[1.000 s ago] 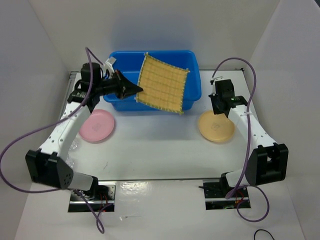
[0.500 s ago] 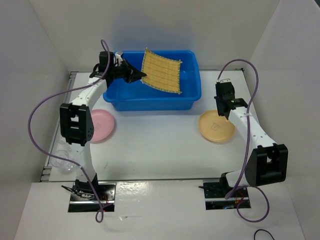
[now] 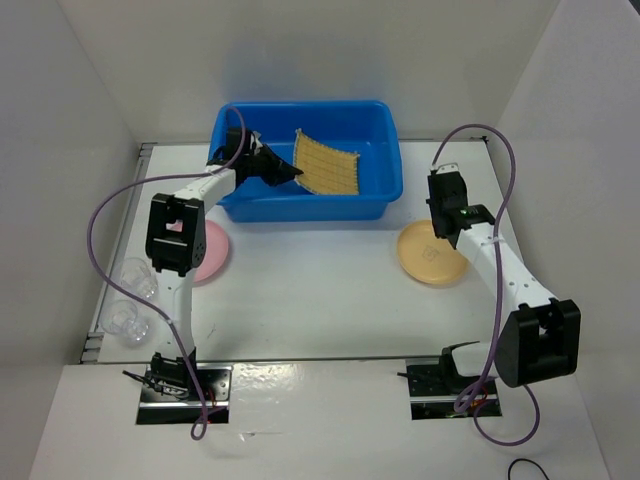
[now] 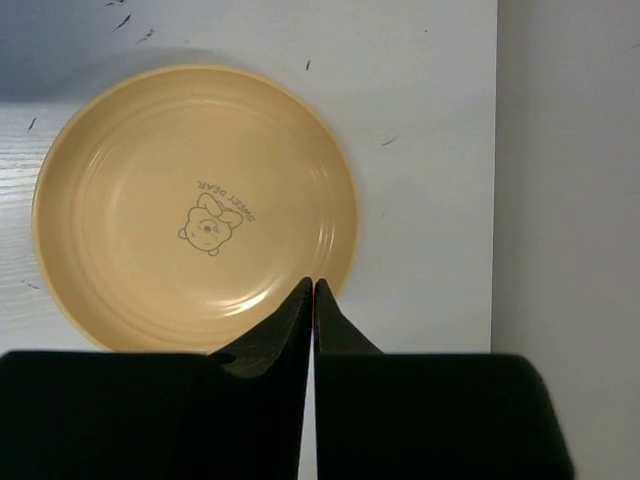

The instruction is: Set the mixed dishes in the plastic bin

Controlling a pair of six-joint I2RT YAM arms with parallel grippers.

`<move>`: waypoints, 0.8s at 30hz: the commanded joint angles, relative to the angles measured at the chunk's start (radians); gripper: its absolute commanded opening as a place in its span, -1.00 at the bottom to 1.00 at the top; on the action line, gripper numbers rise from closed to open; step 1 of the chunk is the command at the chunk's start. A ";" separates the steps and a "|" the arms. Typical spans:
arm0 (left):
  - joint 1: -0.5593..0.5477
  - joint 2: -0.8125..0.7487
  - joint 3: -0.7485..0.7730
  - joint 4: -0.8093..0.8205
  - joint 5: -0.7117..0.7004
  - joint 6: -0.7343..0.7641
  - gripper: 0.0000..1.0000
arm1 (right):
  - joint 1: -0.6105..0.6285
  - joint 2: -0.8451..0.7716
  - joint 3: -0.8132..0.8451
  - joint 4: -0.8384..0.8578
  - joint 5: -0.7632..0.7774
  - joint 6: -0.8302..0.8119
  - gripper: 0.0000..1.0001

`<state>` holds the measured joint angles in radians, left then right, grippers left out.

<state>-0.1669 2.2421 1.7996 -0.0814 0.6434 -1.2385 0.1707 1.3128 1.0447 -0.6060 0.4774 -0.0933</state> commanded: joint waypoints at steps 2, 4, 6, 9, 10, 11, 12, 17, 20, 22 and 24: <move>-0.026 0.017 0.041 0.063 0.002 -0.003 -1.00 | 0.023 -0.024 -0.003 0.055 0.038 0.024 -0.82; -0.026 0.017 0.020 0.063 -0.007 0.008 -0.90 | 0.023 -0.024 -0.003 0.055 0.038 0.024 -0.75; -0.026 0.017 0.009 0.043 -0.016 0.023 -0.77 | 0.032 -0.024 -0.012 0.055 0.038 0.024 -0.68; -0.036 0.053 0.090 -0.070 -0.028 0.095 -0.17 | 0.032 -0.024 -0.012 0.055 0.038 0.024 -0.64; -0.036 0.066 0.113 -0.104 -0.028 0.146 0.01 | 0.032 -0.024 -0.012 0.055 0.038 0.024 -0.62; -0.036 0.067 0.135 -0.169 -0.039 0.174 0.46 | 0.032 -0.024 -0.012 0.055 0.038 0.024 -0.62; -0.036 0.067 0.154 -0.207 -0.069 0.200 0.68 | 0.032 -0.024 -0.012 0.055 0.038 0.024 -0.62; -0.036 0.040 0.311 -0.461 -0.211 0.445 1.00 | 0.032 -0.035 -0.012 0.055 0.029 0.024 -0.60; -0.036 0.040 0.558 -0.686 -0.356 0.631 1.00 | 0.032 -0.044 -0.012 0.064 0.029 0.024 -0.57; -0.036 0.050 0.680 -0.841 -0.474 0.710 1.00 | 0.032 -0.044 -0.012 0.064 0.029 0.024 -0.57; -0.036 0.050 0.827 -0.985 -0.572 0.778 1.00 | 0.032 -0.044 -0.012 0.064 0.029 0.024 -0.55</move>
<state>-0.2024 2.3199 2.4454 -0.7967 0.2657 -0.6567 0.1940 1.3041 1.0374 -0.5911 0.4866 -0.0895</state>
